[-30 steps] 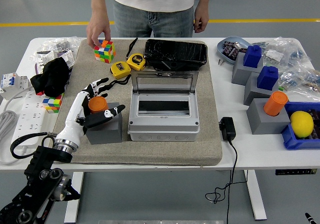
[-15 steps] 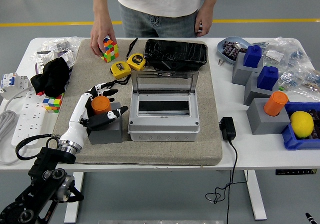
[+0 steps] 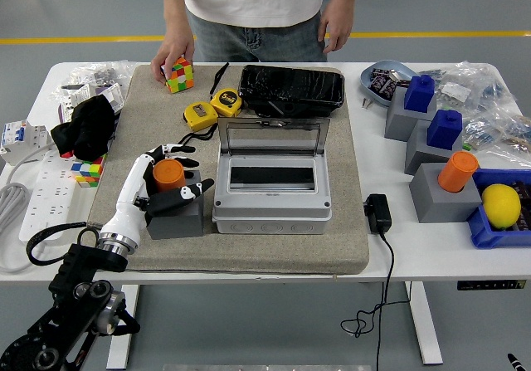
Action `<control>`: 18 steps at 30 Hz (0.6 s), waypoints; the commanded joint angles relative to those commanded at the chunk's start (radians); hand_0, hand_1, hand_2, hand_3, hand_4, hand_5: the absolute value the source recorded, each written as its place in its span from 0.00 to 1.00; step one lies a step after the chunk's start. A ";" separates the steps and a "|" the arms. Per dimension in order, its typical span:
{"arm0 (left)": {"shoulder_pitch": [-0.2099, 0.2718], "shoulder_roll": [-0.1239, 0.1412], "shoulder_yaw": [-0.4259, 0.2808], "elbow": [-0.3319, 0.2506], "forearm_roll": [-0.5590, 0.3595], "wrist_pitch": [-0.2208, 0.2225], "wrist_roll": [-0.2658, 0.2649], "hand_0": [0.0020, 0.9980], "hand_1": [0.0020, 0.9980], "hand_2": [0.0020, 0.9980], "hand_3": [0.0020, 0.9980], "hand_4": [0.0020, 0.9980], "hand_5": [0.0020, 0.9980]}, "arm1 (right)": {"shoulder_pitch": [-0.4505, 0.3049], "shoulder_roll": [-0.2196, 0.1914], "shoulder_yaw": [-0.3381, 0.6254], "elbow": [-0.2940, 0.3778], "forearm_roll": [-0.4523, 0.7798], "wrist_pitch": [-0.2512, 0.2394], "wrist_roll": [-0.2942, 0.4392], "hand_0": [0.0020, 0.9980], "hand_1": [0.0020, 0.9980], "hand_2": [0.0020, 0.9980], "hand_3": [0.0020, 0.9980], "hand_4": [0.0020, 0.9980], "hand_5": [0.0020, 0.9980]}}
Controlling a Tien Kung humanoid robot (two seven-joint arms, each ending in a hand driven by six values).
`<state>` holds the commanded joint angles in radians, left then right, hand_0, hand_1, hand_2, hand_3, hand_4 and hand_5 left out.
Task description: Fetch the battery,place it into the box,close the lid of the box
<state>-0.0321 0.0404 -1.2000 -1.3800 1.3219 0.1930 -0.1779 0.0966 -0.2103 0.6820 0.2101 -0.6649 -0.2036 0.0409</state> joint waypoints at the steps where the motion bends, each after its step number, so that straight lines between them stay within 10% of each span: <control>1: 0.000 0.000 0.001 -0.001 0.001 0.003 0.000 0.36 0.43 0.38 0.42 1.00 0.00 | 0.000 0.000 -0.001 0.000 0.000 0.000 0.000 0.76 0.74 0.74 0.76 1.00 1.00; 3: 0.000 0.001 0.004 -0.001 0.003 0.010 0.000 0.17 0.26 0.23 0.26 1.00 0.00 | -0.001 0.000 0.000 0.000 0.000 0.000 0.001 0.76 0.74 0.74 0.76 1.00 1.00; 18: -0.010 0.001 0.010 0.003 0.026 0.076 0.001 0.09 0.08 0.12 0.14 1.00 0.00 | 0.001 0.002 0.005 -0.001 -0.002 0.000 -0.001 0.76 0.74 0.74 0.76 1.00 1.00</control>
<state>-0.0423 0.0419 -1.1903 -1.3772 1.3483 0.2694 -0.1768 0.0976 -0.2080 0.6869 0.2092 -0.6668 -0.2040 0.0401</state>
